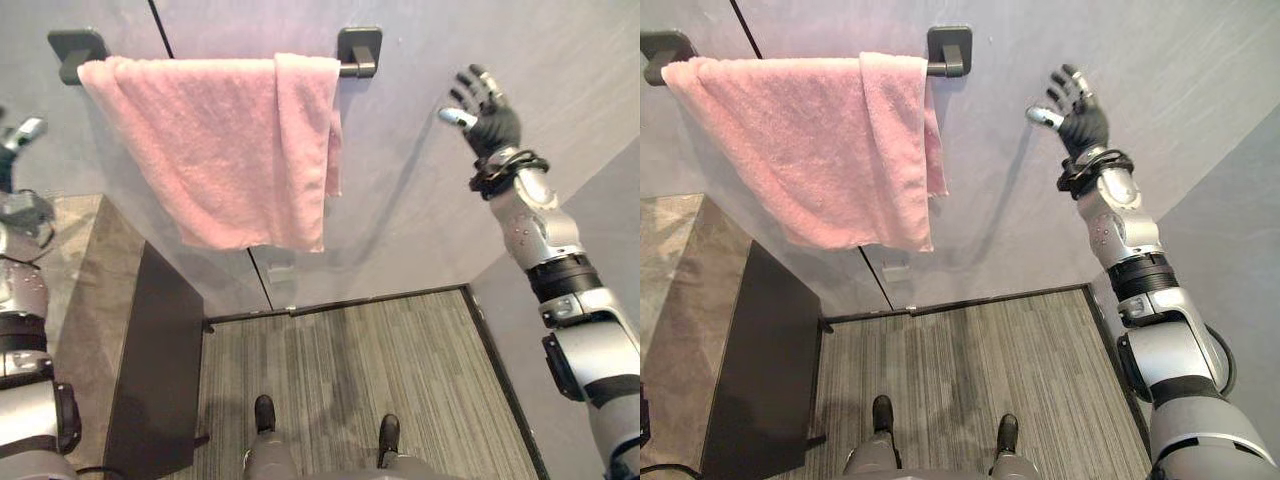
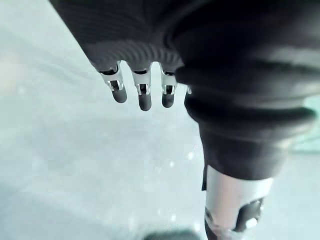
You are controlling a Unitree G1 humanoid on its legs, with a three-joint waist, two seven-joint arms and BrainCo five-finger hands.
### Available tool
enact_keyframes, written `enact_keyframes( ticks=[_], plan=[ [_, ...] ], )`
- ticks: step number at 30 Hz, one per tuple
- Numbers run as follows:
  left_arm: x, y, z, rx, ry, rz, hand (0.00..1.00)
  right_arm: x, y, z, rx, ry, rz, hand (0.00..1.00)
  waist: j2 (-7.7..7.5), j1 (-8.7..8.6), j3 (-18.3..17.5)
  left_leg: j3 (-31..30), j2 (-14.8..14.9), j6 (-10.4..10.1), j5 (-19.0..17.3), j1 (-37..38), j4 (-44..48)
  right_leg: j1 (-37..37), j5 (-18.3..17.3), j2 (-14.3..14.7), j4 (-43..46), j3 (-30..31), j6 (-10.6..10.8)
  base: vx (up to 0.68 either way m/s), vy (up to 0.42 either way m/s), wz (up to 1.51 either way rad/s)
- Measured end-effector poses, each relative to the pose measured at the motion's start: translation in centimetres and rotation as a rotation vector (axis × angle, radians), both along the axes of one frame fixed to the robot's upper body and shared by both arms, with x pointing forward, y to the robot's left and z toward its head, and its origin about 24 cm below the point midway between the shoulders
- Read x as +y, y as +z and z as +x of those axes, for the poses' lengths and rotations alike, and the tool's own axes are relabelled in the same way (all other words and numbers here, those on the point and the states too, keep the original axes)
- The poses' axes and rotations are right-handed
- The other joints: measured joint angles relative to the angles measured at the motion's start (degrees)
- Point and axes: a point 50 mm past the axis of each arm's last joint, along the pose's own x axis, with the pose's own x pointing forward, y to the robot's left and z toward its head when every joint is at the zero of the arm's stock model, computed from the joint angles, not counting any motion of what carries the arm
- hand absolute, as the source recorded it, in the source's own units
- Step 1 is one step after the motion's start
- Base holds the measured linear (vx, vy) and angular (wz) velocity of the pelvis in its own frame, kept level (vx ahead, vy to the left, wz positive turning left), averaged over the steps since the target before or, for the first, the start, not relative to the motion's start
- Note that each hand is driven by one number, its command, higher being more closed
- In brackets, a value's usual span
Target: Organize washtable
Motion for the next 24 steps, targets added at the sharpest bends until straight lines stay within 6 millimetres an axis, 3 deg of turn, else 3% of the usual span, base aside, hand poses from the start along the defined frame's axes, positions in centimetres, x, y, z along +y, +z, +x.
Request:
enact_keyframes(
  ticks=[4,8,12,15,20,24],
  plan=[
    [-2.5,2.7,-1.4,-0.115,-0.010,0.168,0.00,1.0,2.5,-2.3,-0.187,0.002,0.022,0.00,0.90,0.26,-1.40,-0.28,-0.07,0.09,0.06,0.04,0.00,0.30,-0.36,-0.06,0.09,-0.48,-0.15,0.02,-0.028,0.06],
    [-7.7,2.5,-1.1,-0.125,-0.218,0.349,0.00,5.5,1.3,-4.1,-0.244,0.187,-0.041,0.00,2.82,0.16,-4.00,-0.60,-0.10,0.27,0.20,1.46,-0.02,2.03,-1.11,-0.12,0.22,-1.04,0.14,0.04,-0.029,0.05],
    [-13.4,0.4,-0.3,-0.077,-0.530,0.457,0.00,10.6,-2.6,-4.6,-0.132,0.428,-0.206,0.00,4.72,-0.09,-5.25,-1.58,0.04,-0.06,-0.09,1.63,-0.04,2.86,-1.86,0.07,0.19,-2.00,0.27,-0.01,-0.027,0.10],
    [-15.8,-2.1,-0.5,-0.010,-0.717,0.441,0.00,13.3,-5.0,-5.2,-0.051,0.570,-0.287,0.00,4.80,0.21,-5.36,-1.63,0.03,-0.06,-0.09,1.61,-0.04,2.83,-1.86,0.05,0.19,-2.19,0.27,-0.01,-0.013,0.04],
    [-18.4,-6.9,-0.9,0.152,-0.997,0.344,0.00,16.1,-7.9,-5.7,0.060,0.710,-0.329,0.00,4.56,0.40,-5.48,-2.11,-0.01,-0.08,-0.10,1.19,-0.04,2.87,-1.89,0.02,0.21,-3.12,0.29,-0.01,-0.012,0.08],
    [-19.1,-7.9,-1.0,0.177,-1.095,0.292,0.00,17.9,-8.7,-5.6,0.096,0.763,-0.354,0.00,4.48,0.60,-5.47,-2.94,-0.03,-0.08,-0.08,0.54,-0.04,2.75,-1.87,0.10,0.21,-3.81,0.26,0.00,-0.014,0.09]
  ],
)
